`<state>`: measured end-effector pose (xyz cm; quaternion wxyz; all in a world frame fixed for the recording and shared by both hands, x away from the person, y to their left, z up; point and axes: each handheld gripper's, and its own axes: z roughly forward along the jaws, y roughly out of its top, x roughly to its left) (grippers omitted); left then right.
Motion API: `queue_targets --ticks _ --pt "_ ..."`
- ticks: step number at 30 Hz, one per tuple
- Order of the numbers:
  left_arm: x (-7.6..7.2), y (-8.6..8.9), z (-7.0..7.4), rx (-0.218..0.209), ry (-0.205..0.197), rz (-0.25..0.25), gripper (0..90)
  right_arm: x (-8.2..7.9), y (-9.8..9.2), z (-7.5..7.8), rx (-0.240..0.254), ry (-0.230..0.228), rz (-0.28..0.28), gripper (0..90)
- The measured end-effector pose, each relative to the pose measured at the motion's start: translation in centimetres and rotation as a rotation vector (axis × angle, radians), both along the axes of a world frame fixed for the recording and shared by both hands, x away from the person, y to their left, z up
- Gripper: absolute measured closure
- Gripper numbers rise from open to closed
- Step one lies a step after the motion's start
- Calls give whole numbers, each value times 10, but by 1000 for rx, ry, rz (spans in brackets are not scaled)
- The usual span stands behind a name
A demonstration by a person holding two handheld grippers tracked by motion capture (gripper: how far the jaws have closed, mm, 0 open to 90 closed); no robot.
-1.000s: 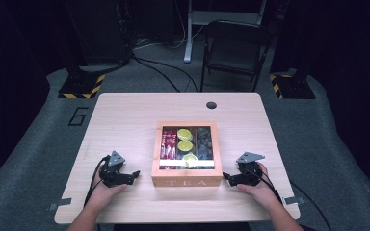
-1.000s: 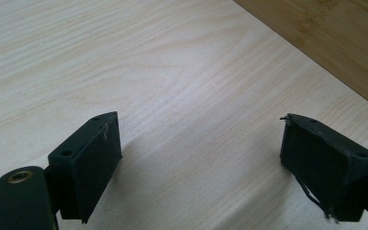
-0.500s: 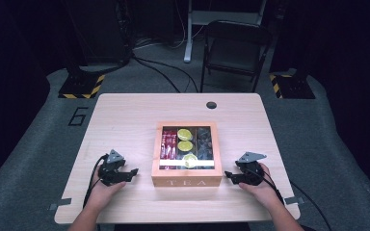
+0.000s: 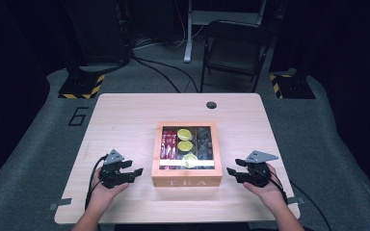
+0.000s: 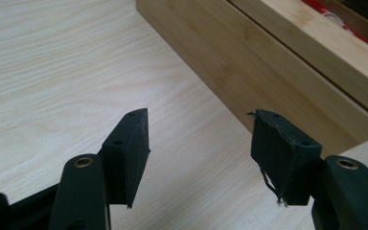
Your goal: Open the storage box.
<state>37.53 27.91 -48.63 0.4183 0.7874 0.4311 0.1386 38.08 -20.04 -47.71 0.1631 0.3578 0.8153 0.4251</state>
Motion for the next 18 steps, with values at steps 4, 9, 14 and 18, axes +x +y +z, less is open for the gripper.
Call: queue_targets --ticks 4,9,14,18 --pt "-3 -7 9 -18 4 -33 387 -3 2 6 14 -5 11 477" --pt "-8 -16 17 -36 8 -49 407 -6 3 16 23 7 28 486" --pt "-14 -23 27 -39 -20 -57 408 -15 2 22 12 1 43 484" --pt "-17 -25 30 -44 -33 -73 417 -18 1 22 17 -1 40 482"
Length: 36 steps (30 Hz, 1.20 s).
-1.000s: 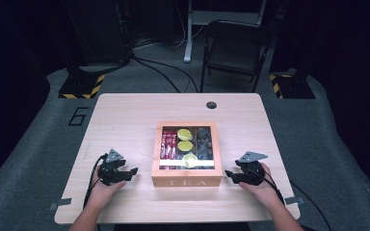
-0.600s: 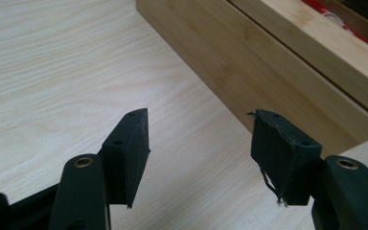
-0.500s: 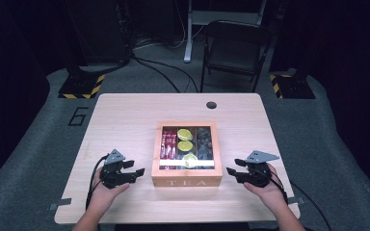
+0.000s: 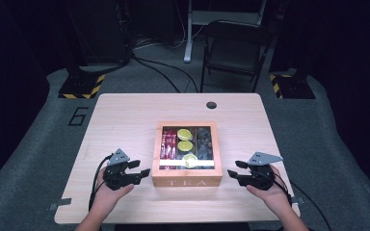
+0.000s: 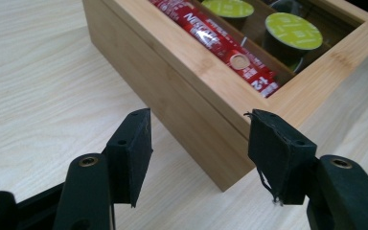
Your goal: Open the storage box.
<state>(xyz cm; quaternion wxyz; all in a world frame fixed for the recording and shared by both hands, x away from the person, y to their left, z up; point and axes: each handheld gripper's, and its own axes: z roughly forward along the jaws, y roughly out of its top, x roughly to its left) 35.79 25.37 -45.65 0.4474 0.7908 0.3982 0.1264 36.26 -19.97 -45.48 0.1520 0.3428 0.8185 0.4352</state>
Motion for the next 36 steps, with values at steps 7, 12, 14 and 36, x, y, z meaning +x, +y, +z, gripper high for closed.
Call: queue_targets --ticks 7,12,14,36 --pt "-10 -6 -2 -16 -11 -38 461 -6 6 -6 33 6 32 486" --pt "-15 -8 -7 -26 -18 -55 477 -10 19 -13 -5 -6 86 492" --pt "-17 -8 -10 -33 -19 -56 480 -10 20 -14 -8 -7 91 494" --pt "-18 -22 -24 36 -20 -89 594 -8 31 -23 -19 -5 119 603"
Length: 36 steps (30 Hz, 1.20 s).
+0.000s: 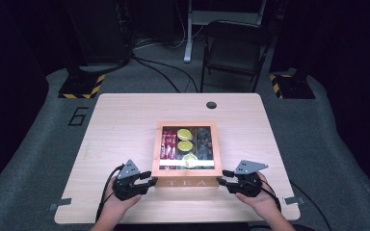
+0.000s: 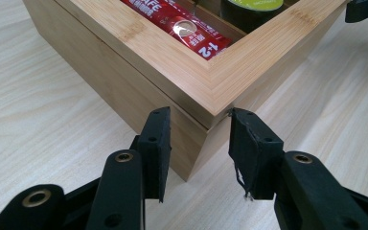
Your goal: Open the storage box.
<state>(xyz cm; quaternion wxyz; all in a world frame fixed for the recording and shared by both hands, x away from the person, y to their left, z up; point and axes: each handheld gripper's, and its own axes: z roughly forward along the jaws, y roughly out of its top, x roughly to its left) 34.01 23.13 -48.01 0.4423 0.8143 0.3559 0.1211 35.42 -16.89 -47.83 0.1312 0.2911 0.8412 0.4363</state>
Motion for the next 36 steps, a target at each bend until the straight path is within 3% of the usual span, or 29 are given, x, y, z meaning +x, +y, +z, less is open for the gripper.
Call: queue_targets --ticks 12,14,22,36 --pt "-1 -3 1 5 -7 24 592 -2 2 2 -7 -10 -7 617" --pt "-1 -3 3 6 8 23 591 -2 2 3 2 -3 -14 618" --pt "-1 -6 9 -2 -19 19 591 -1 1 7 35 -7 -14 625" --pt "-1 -10 27 -7 -59 51 569 1 0 20 72 -59 -29 613"
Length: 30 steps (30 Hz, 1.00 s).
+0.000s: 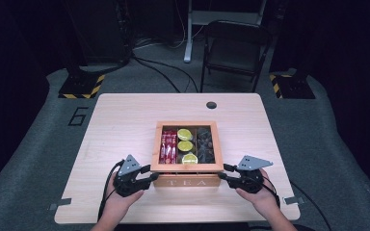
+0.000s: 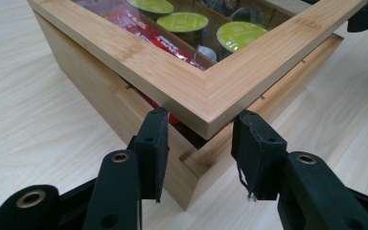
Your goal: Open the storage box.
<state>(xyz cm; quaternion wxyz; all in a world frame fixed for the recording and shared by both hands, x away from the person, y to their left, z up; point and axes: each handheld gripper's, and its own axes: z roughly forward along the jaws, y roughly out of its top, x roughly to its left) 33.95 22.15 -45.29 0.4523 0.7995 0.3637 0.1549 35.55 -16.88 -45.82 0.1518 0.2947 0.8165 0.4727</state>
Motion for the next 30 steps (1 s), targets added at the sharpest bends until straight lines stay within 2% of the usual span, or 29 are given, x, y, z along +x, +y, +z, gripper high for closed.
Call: queue_targets --ticks 1,5,8,9,11,16,19,30 --pt "0 -1 1 -11 0 10 569 0 0 1 6 -3 0 612" --pt "1 -1 6 -4 -3 14 558 1 -1 5 3 -11 -7 595" --pt "3 -1 11 -17 -3 19 552 2 0 9 10 -16 -18 573" --pt "4 0 15 -7 -11 20 538 4 0 13 11 -30 -22 564" --pt "4 -1 16 -15 -11 29 533 4 1 15 11 -32 -26 562" --pt "6 0 25 3 -29 23 527 6 1 23 6 -51 -23 559" --pt "8 0 31 -6 -33 26 527 8 2 29 7 -58 -26 552" --pt "15 0 52 -24 -53 49 530 19 4 45 47 -81 -59 544"
